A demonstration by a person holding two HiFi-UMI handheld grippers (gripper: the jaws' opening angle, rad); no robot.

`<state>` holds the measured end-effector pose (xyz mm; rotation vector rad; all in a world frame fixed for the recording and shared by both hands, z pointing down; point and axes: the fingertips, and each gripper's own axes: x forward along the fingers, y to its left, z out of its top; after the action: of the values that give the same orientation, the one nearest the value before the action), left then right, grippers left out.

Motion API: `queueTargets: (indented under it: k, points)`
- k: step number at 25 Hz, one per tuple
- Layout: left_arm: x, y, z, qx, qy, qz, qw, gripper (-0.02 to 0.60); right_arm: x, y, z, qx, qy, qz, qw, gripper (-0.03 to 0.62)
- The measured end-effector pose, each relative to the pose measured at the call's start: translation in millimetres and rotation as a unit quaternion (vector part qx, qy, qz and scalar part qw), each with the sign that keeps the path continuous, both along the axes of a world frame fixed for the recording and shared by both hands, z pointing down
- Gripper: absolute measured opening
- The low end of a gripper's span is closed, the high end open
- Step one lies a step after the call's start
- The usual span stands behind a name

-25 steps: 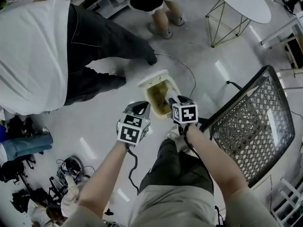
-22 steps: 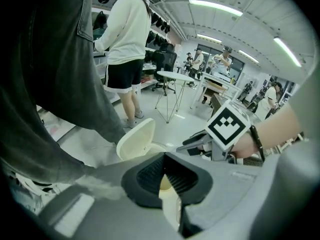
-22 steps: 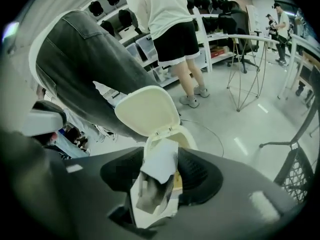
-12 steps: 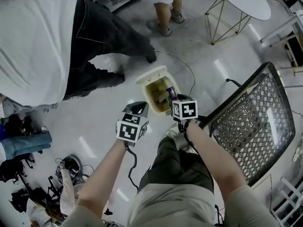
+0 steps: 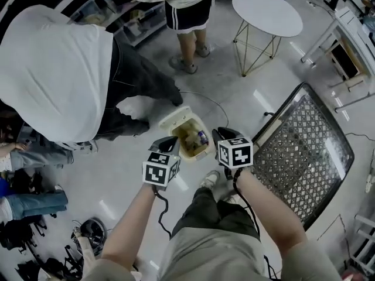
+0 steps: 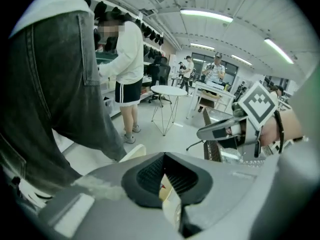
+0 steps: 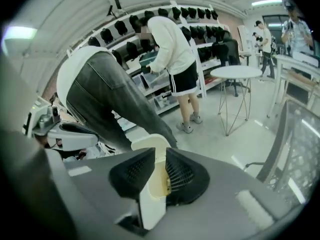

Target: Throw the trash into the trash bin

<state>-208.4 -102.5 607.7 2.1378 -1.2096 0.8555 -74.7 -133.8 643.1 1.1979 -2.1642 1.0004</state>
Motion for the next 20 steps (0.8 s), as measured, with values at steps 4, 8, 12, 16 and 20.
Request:
queueTargets:
  k: [4,8,12,16,20]
  points:
    - [26.5,-12.7,-53.3,0.045,-0.008,0.037,0.9983,0.002,24.5,-4.5,-73.7,0.07,-0.001,0.007,0.998,0.038]
    - [64.5,-20.9,-114.9,0.088,-0.014,0.087,0.9923,0.002,46.7,2.7,-151.9,0.132,-0.014,0.012,0.991,0.018]
    - [106.8,-19.8,-179.3,0.132,-0.003,0.138,0.9816,0.002,73.8,18.5,-220.3,0.181,-0.032,0.033,0.982,0.008]
    - [134.4,-16.1,-228.6,0.179,0.009,0.171,0.9689,0.002,98.2,37.9,-279.3,0.229,-0.032,0.052,0.972,0.005]
    - [158.5,-1.9,-282.3,0.231,0.012,0.18,0.956,0.002,127.4,69.4,-332.7,0.27,-0.019,0.067,0.96,0.005]
